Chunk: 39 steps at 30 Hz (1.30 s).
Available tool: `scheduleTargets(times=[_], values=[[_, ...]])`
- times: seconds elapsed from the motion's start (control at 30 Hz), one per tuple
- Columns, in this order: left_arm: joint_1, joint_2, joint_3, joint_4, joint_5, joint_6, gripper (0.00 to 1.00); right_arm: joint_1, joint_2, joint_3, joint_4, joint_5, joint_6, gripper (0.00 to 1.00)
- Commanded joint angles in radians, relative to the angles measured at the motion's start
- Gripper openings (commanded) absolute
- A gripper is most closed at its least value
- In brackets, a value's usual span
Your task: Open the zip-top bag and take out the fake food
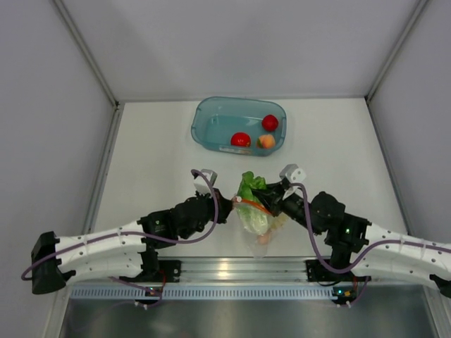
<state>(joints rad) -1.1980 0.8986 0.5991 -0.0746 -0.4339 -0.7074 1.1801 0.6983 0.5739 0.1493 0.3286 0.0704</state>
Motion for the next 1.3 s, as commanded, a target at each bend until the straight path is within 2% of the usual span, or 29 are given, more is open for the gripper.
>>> scheduleTargets(times=[0.0,0.03,0.17,0.23,0.33,0.43,0.57,0.7,0.87,1.0,1.03,1.1,1.13,1.2,1.27], values=[[-0.002,-0.05,-0.036,-0.056,0.003,0.029,0.0,-0.004,0.019,0.096,0.124,0.044,-0.127,0.0],[-0.002,-0.059,-0.033,-0.059,-0.014,0.029,0.0,-0.004,0.03,0.096,0.112,0.015,-0.129,0.0],[0.002,-0.102,0.005,-0.125,-0.149,0.02,0.0,-0.004,0.075,0.093,0.043,-0.297,-0.184,0.0],[0.005,-0.104,0.04,-0.145,-0.17,0.022,0.0,-0.002,0.11,0.107,0.007,-0.298,-0.184,0.0],[0.011,-0.102,0.079,-0.145,-0.134,0.045,0.0,-0.004,0.183,0.165,-0.068,-0.165,-0.158,0.0],[0.011,-0.092,0.096,-0.136,-0.065,0.071,0.0,-0.004,0.228,0.19,-0.062,0.243,-0.078,0.0],[0.011,-0.092,0.053,-0.08,0.047,0.103,0.0,-0.011,0.21,0.196,-0.036,0.422,0.035,0.0],[0.011,-0.092,-0.007,-0.065,0.084,0.121,0.0,-0.025,0.149,0.184,-0.021,0.492,0.123,0.0],[0.011,-0.06,0.001,-0.111,-0.043,0.1,0.0,-0.043,0.096,0.17,0.012,0.253,0.117,0.0],[0.011,0.006,0.073,-0.162,-0.153,0.068,0.0,-0.043,0.107,0.19,-0.023,-0.044,0.085,0.0],[0.011,0.019,0.089,-0.169,-0.17,0.062,0.0,-0.043,0.109,0.192,-0.025,-0.195,0.065,0.0],[0.012,0.052,0.137,-0.185,-0.218,0.051,0.0,-0.043,0.107,0.182,-0.027,-0.317,0.037,0.0],[0.012,0.065,0.151,-0.186,-0.226,0.049,0.0,-0.043,0.101,0.175,-0.018,-0.438,0.022,0.0],[0.014,0.092,0.186,-0.188,-0.22,0.054,0.0,-0.043,0.067,0.134,0.009,-0.499,-0.003,0.0],[0.015,0.106,0.2,-0.188,-0.209,0.06,0.0,-0.042,0.027,0.097,0.08,-0.475,0.0,0.0]])
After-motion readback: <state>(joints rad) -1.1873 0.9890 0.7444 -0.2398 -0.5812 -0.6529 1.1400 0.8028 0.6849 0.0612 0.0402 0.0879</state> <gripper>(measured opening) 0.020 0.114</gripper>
